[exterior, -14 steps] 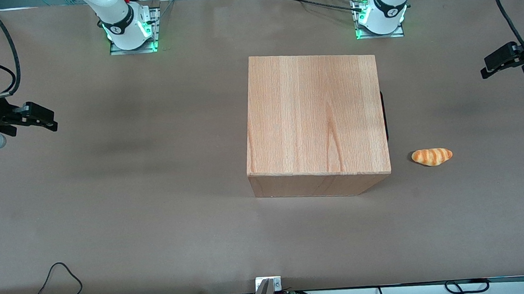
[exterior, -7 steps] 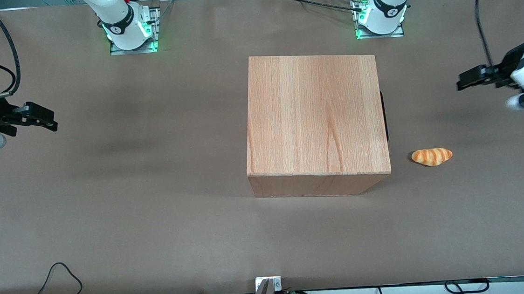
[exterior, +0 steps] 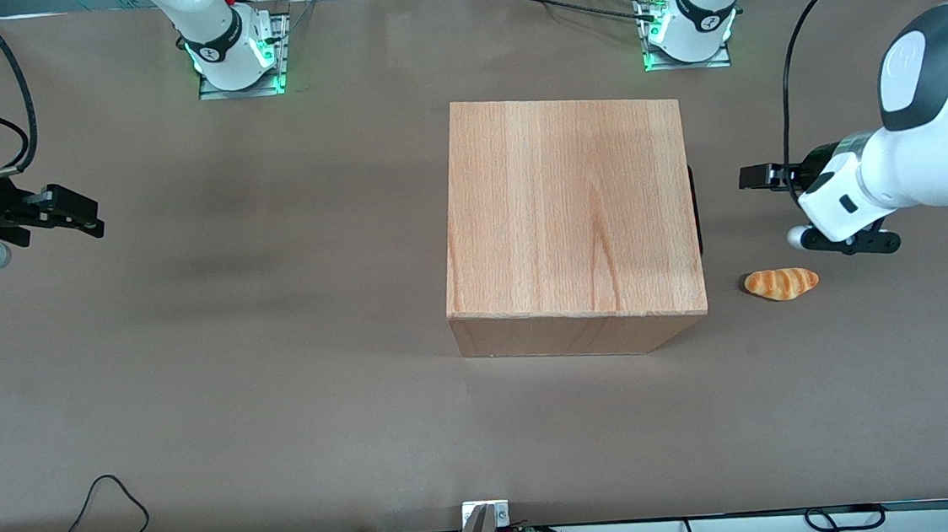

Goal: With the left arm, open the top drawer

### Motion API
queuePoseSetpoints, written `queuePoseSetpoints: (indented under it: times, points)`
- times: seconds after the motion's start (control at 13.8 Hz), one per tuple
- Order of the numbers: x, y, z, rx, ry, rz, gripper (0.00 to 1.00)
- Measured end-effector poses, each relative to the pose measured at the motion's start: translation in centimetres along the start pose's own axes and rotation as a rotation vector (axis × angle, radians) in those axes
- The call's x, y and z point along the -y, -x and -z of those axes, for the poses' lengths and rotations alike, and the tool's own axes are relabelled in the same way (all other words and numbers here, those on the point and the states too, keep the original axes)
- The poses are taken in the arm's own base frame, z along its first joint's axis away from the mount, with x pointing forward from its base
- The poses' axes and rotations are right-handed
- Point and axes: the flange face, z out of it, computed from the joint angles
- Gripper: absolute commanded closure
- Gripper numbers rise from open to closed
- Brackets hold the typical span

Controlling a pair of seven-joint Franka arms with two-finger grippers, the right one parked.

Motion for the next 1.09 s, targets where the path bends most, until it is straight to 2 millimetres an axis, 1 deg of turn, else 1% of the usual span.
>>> queuePoseSetpoints:
  times: [0.14, 0.43, 0.65, 0.87, 1.09]
  points:
    - [0.1, -0.8, -1.2, 0.026, 0.027, 0.000, 0.00]
    - [-0.3, -2.0, -3.1, 0.064, 0.081, -0.004, 0.00]
    - [0.4, -3.1, -4.4, 0.091, 0.151, 0.010, 0.00]
    - [0.8, -3.6, -5.2, 0.102, 0.168, 0.016, 0.00]
    - [0.2, -3.8, -5.2, 0.096, 0.215, 0.011, 0.00]
